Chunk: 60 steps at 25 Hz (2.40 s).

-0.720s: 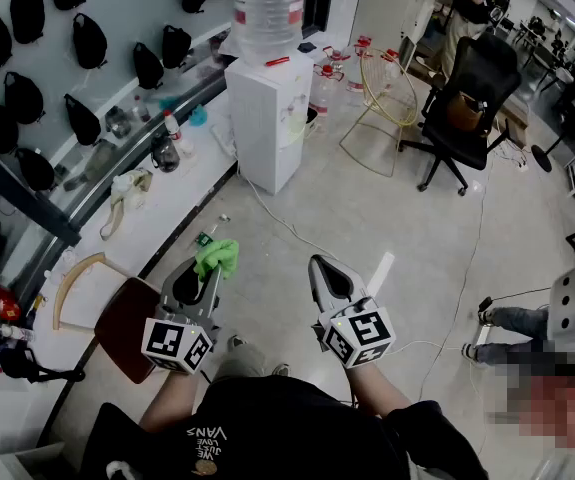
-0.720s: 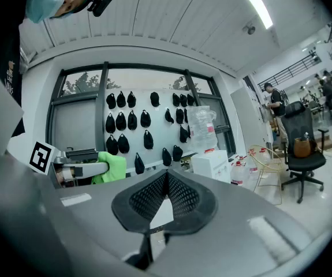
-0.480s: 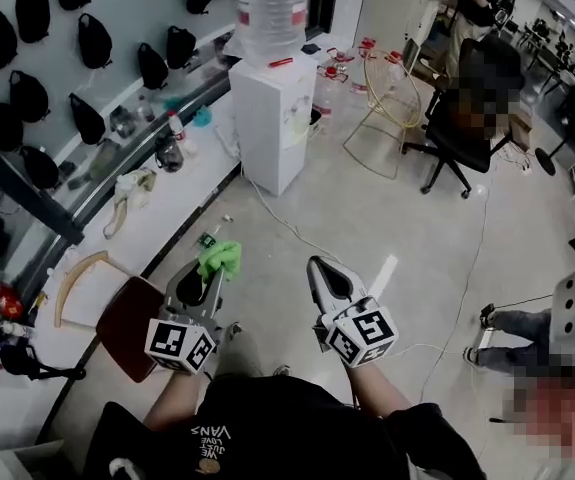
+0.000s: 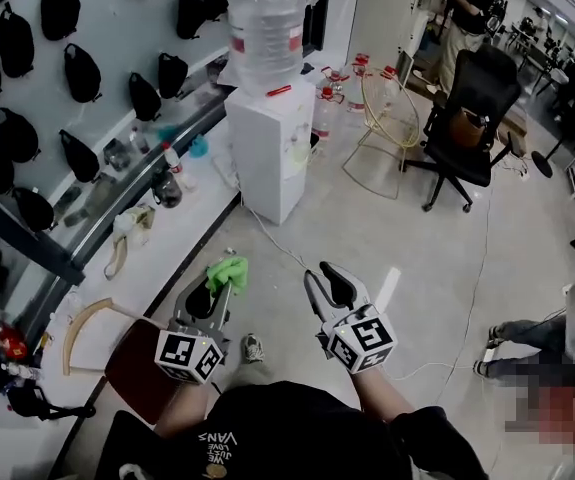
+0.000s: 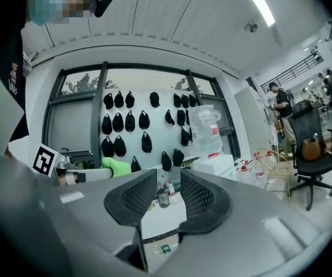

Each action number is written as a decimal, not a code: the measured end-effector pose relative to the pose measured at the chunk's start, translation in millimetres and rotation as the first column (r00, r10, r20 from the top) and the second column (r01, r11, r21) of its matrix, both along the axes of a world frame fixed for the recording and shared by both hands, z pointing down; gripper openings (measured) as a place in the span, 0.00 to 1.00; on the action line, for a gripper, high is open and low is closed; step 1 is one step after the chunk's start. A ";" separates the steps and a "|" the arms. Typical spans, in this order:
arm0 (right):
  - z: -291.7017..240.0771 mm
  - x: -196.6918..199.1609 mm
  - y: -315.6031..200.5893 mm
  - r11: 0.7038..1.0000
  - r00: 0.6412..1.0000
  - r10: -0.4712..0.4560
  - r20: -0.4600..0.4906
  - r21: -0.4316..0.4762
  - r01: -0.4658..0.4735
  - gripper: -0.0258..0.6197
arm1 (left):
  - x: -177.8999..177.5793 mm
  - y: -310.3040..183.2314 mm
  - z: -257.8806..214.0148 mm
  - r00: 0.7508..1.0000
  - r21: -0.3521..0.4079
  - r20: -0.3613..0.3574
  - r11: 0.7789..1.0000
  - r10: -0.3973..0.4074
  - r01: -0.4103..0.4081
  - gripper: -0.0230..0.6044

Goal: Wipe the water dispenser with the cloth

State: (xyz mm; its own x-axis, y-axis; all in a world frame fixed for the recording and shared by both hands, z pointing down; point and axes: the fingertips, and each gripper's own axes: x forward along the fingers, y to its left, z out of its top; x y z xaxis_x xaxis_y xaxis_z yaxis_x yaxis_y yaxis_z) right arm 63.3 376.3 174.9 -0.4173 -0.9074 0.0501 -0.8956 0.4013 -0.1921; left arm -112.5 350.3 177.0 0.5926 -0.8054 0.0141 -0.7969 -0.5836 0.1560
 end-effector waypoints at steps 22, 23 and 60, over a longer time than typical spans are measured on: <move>48.5 -0.1 -225.6 0.986 0.995 0.098 -0.026 -0.135 -0.100 0.19 | -1.2 -232.0 69.8 0.995 -0.153 0.018 0.984 0.099 -0.096 0.22; 50.6 3.9 -237.8 0.987 0.996 0.086 -0.029 -0.135 -0.090 0.18 | 1.7 -243.2 73.2 0.997 -0.154 0.019 0.985 0.079 -0.075 0.22; 196.4 32.5 -463.7 0.986 0.997 0.081 0.014 -0.148 -0.078 0.05 | 172.1 -540.8 234.4 0.949 0.014 0.050 0.950 0.312 -0.313 0.22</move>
